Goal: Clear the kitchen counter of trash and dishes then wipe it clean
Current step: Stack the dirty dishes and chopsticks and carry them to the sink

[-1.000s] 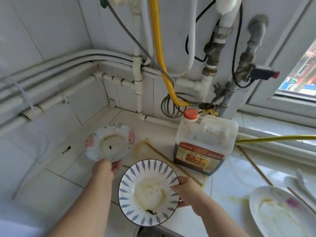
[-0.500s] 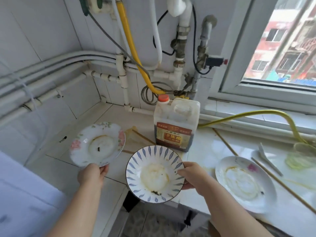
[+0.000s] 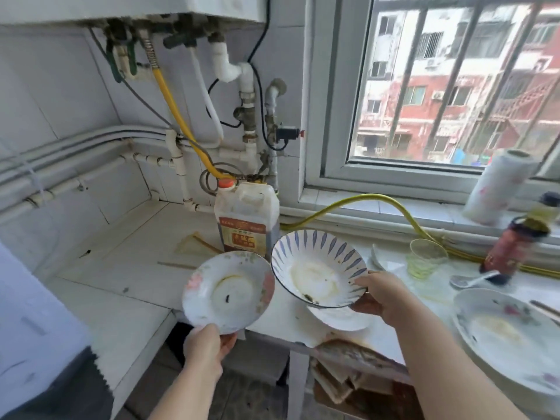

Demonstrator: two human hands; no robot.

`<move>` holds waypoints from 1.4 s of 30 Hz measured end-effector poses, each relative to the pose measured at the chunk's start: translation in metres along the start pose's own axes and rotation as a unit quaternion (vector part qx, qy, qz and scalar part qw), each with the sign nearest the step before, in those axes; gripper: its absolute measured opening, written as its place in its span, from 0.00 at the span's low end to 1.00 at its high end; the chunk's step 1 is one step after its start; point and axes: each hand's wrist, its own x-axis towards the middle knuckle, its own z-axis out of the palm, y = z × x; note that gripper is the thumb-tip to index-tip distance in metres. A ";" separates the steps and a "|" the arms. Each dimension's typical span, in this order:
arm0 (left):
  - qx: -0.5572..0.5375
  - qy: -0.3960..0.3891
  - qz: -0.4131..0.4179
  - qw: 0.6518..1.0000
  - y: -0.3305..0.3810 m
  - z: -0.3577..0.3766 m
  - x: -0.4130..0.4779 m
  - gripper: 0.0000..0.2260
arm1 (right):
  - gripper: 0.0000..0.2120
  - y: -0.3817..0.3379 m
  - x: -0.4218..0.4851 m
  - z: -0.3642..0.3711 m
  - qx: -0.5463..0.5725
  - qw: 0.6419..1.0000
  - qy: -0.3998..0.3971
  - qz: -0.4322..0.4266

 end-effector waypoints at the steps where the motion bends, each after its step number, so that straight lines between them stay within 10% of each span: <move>1: 0.012 -0.009 -0.004 1.000 -0.008 0.008 -0.006 0.16 | 0.08 -0.002 -0.002 -0.010 0.013 1.000 0.012 -0.002; 20: 0.311 -0.185 -0.020 0.932 -0.047 0.136 -0.022 0.12 | 0.11 0.022 0.020 -0.058 0.049 0.990 0.128 0.011; 42: 0.307 -0.213 0.002 0.928 -0.016 0.119 0.008 0.15 | 0.12 0.030 0.057 0.012 -0.102 0.987 0.122 0.001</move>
